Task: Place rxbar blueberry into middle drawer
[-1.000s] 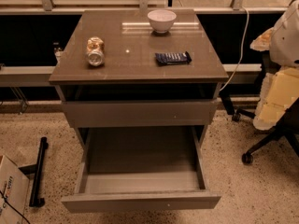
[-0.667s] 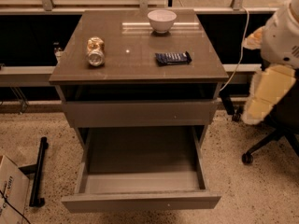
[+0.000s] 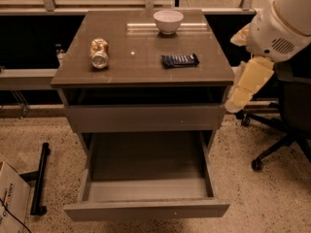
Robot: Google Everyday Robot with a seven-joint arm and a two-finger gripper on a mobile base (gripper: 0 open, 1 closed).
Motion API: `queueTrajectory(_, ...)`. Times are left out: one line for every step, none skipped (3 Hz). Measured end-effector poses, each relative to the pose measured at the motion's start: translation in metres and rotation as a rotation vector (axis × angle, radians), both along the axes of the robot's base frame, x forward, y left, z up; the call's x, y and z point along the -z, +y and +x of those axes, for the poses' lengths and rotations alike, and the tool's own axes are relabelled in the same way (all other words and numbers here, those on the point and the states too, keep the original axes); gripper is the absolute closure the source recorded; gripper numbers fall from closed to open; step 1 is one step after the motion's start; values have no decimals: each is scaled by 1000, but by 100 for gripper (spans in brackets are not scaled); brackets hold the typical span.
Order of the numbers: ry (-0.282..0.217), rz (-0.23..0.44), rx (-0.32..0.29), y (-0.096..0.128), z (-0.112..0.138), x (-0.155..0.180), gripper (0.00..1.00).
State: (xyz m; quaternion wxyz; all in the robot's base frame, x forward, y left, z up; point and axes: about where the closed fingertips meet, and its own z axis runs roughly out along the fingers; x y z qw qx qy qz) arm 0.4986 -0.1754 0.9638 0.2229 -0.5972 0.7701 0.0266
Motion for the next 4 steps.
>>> queueTrajectory(-1, 32, -4, 6, 12, 3, 0)
queueTrajectory(-2, 69, -9, 13, 26, 5, 0)
queueTrajectory(-2, 69, -9, 13, 26, 5, 0)
queueTrajectory(-19, 98, 5, 12, 29, 5, 0)
